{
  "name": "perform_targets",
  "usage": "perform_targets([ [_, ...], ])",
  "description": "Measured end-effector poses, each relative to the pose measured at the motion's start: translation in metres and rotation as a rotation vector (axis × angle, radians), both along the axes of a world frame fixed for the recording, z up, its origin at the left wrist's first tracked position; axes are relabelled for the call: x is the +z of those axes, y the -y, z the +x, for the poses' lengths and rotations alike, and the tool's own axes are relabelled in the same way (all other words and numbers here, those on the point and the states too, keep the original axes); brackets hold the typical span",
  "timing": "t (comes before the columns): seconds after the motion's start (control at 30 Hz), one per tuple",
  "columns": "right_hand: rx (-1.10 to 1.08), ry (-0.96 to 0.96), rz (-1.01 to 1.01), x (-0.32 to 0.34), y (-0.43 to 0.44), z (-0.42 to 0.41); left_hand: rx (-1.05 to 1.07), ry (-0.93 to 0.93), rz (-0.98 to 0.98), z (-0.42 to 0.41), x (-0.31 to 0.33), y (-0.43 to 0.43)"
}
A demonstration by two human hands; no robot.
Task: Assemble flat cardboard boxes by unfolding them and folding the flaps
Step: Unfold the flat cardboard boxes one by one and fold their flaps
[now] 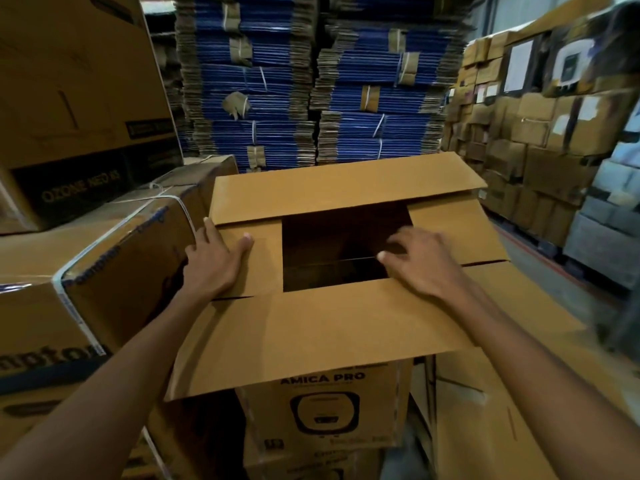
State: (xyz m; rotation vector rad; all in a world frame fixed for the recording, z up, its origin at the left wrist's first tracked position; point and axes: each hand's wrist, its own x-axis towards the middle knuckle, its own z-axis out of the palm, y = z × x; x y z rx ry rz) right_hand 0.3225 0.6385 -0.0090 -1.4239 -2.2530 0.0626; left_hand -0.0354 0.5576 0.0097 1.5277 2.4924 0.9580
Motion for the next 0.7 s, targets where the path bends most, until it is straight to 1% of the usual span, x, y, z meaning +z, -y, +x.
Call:
perform_targets([
  [0.07, 0.204, 0.010, -0.080, 0.000, 0.028, -0.023, 0.036, -0.063, 0.082, -0.002, 0.006, 0.000],
  [0.13, 0.287, 0.120, -0.060, -0.006, 0.044, -0.034, 0.105, -0.102, 0.160, -0.001, 0.022, -0.001],
  [0.17, 0.289, 0.157, -0.046, -0.009, 0.047, -0.035, 0.127, -0.076, 0.196, -0.005, 0.029, -0.004],
  [0.2, 0.283, 0.173, -0.042, -0.012, 0.048, -0.034, 0.119, 0.012, 0.239, -0.008, 0.037, -0.007],
  [0.23, 0.277, 0.170, -0.042, -0.015, 0.049, -0.032, 0.092, 0.187, 0.299, -0.011, 0.047, -0.009],
  [0.3, 0.268, 0.141, -0.024, -0.020, 0.050, -0.028, -0.062, 0.682, 0.443, -0.017, 0.063, -0.016],
  [0.33, 0.264, 0.129, -0.014, -0.022, 0.050, -0.028, -0.142, 0.854, 0.517, -0.019, 0.069, -0.020],
  [0.37, 0.262, 0.124, -0.005, -0.025, 0.051, -0.028, -0.220, 0.925, 0.563, -0.019, 0.073, -0.025],
  [0.4, 0.262, 0.125, 0.005, -0.028, 0.051, -0.029, -0.279, 0.883, 0.578, -0.018, 0.077, -0.031],
  [0.43, 0.263, 0.129, 0.019, -0.031, 0.052, -0.030, -0.327, 0.794, 0.577, -0.015, 0.081, -0.036],
  [0.53, 0.255, 0.151, 0.083, -0.037, 0.054, -0.032, -0.375, 0.379, 0.484, -0.003, 0.091, -0.059],
  [0.63, 0.228, 0.151, 0.123, -0.040, 0.052, -0.035, -0.301, -0.025, 0.351, 0.007, 0.100, -0.085],
  [0.7, 0.217, 0.146, 0.141, -0.043, 0.050, -0.039, -0.229, -0.242, 0.187, 0.008, 0.102, -0.102],
])
